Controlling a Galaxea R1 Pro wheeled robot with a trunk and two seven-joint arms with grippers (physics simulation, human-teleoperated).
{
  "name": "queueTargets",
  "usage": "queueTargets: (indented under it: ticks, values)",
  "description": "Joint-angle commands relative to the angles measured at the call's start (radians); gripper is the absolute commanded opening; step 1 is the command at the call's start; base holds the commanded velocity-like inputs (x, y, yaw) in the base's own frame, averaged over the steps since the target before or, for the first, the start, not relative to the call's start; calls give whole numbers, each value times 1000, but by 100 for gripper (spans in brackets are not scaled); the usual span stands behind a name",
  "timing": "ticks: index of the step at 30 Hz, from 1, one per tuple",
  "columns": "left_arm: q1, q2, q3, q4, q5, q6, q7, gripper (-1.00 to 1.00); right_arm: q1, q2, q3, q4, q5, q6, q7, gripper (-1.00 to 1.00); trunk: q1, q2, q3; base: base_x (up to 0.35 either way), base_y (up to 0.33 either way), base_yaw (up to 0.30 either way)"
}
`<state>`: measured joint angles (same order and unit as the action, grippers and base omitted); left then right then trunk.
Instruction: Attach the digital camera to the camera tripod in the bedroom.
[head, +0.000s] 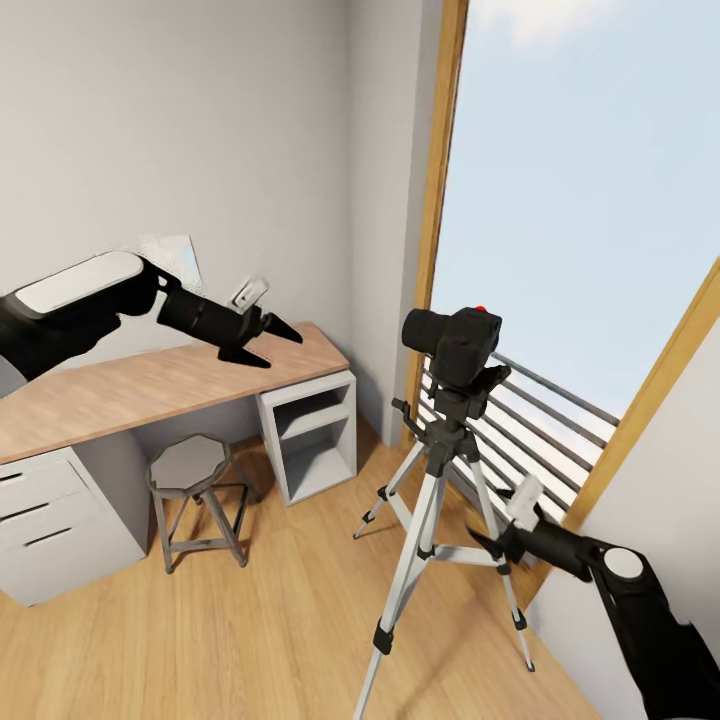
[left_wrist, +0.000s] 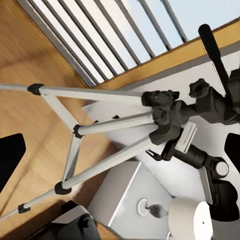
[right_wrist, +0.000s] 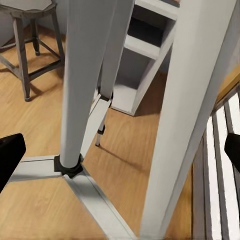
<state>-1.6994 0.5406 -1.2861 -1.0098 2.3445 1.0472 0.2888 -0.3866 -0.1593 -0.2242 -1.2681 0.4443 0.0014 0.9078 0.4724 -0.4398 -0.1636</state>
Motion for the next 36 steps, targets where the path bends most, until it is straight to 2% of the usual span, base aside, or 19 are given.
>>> queueTargets:
  ticks: [1, 6, 14, 15, 20, 23, 26, 27, 28, 32, 34, 35, 36]
  values:
    - [9, 4, -3, 0, 12, 0, 8, 100, 4, -1, -2, -1, 6, 1, 5, 100, 1, -2, -2, 0, 0, 0]
    - [94, 13, 0, 1, 12, 0, 23, 100, 52, -5, -17, 2, 8, 3, 0, 100, 1, -2, -2, 0, 0, 0]
    - [142, 15, -2, 2, 12, -21, 55, 100, 88, -6, -34, 0, 11, 1, 1, 100, 1, -2, -2, 0, 0, 0]
    - [166, 16, -2, 2, 12, -29, 69, 100, 117, -6, -41, -1, 11, 1, 1, 100, 1, -2, -2, 0, 0, 0]
    - [206, 20, 0, 1, 12, -34, 76, 100, 156, -6, -44, 1, 12, -2, 0, 100, 1, -2, -2, 0, 0, 0]
    - [251, 29, 0, 1, 12, -69, 77, 100, 194, -4, -45, 2, 14, -6, -2, 100, 1, -2, -2, 0, 0, 0]
    - [290, 35, -1, 0, -23, -101, 78, 100, 210, -5, -46, 8, 14, -8, -2, 100, 1, -2, -2, 0, 0, 0]
    - [324, 37, -1, 0, -40, -112, 78, 100, 216, -5, -46, 18, 14, -6, -3, 100, 1, -2, -2, 0, 0, 0]
    - [337, 37, -1, 0, -43, -115, 78, 100, 217, -5, -46, 25, 14, -5, -3, 100, 1, -2, -2, 0, 0, 0]
    - [461, 38, -3, -1, -72, -167, 77, 100, 221, -3, -50, 122, 14, -4, -36, 100, 1, -2, -2, 0, 0, 0]
    - [529, 38, -3, -1, -109, -205, 76, 100, 221, 0, -51, 168, 14, -1, -65, 100, 1, -2, -2, 0, 0, 0]
    - [603, 35, -3, -1, -152, -244, 74, 100, 221, 2, -52, 216, 14, 2, -96, 100, 1, -2, -2, 0, 0, 0]
    - [641, 34, -3, -1, -171, -263, 73, 100, 221, 3, -52, 241, 14, 3, -112, 100, 1, -2, -2, 0, 0, 0]
